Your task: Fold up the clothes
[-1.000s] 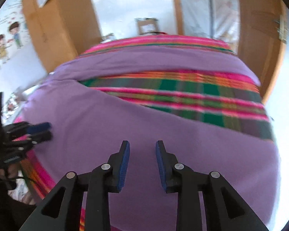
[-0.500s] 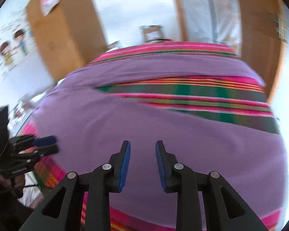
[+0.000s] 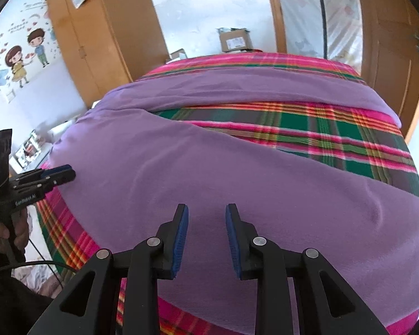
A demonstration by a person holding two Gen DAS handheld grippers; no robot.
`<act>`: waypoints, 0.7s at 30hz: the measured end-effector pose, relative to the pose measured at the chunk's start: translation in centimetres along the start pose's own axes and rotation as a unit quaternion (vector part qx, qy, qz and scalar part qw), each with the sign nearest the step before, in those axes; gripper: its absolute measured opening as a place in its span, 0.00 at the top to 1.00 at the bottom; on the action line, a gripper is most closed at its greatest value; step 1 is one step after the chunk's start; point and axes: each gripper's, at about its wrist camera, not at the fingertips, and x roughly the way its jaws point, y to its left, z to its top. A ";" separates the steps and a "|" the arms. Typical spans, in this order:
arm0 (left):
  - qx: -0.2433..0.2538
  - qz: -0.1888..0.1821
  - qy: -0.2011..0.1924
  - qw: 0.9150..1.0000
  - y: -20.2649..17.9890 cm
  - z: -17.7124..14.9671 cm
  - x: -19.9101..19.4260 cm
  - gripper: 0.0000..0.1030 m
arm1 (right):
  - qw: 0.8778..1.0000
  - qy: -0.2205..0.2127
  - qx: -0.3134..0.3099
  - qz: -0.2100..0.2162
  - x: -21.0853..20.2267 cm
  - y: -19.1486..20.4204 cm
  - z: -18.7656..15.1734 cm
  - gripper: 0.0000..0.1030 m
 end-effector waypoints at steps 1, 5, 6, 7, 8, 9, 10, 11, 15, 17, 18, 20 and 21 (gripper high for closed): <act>-0.001 0.000 -0.001 1.000 0.0 0.2 0.1 0.73 | 1.000 0.000 0.000 -0.004 -0.2 -0.1 0.0 0.72; -0.005 -0.005 0.001 1.000 -0.4 1.0 0.9 0.73 | 1.000 0.005 0.002 -0.021 0.0 -0.7 0.4 0.72; -0.007 -0.006 0.004 1.000 -0.4 1.1 1.2 0.73 | 1.000 0.007 0.003 -0.022 0.1 -0.9 0.4 0.72; -0.009 -0.006 0.007 1.000 -0.3 1.1 1.4 0.73 | 1.000 0.008 0.003 -0.020 0.1 -1.0 0.5 0.72; -0.009 -0.005 0.006 1.000 -0.4 1.0 1.5 0.73 | 1.000 0.009 0.000 -0.019 0.1 -1.0 0.5 0.70; -0.007 -0.004 0.004 1.000 -0.5 1.0 1.5 0.73 | 1.000 0.011 -0.005 -0.019 0.1 -0.9 0.5 0.67; -0.004 -0.002 0.002 1.000 -0.5 0.9 1.4 0.72 | 1.000 0.011 -0.016 -0.018 0.2 -0.6 0.5 0.65; -0.003 -0.001 0.000 1.000 -0.5 0.9 1.5 0.72 | 0.999 0.011 -0.026 -0.019 0.2 -0.4 0.4 0.61; -0.003 0.000 -0.006 1.000 -0.6 0.7 1.5 0.70 | 0.998 0.015 -0.056 -0.022 0.5 0.6 0.3 0.47; -0.004 -0.001 -0.008 1.000 -0.7 0.7 1.5 0.68 | 0.997 0.018 -0.065 -0.029 0.7 0.9 0.3 0.45; -0.004 -0.002 -0.009 1.000 -0.8 0.7 1.6 0.66 | 0.997 0.019 -0.066 -0.030 0.7 0.9 0.3 0.44; -0.005 0.000 -0.009 1.000 -0.9 0.7 1.6 0.64 | 0.997 0.019 -0.064 -0.028 0.7 0.8 0.4 0.43; -0.005 0.000 -0.010 1.000 -0.9 0.7 1.6 0.63 | 0.998 0.019 -0.061 -0.027 0.7 0.7 0.4 0.43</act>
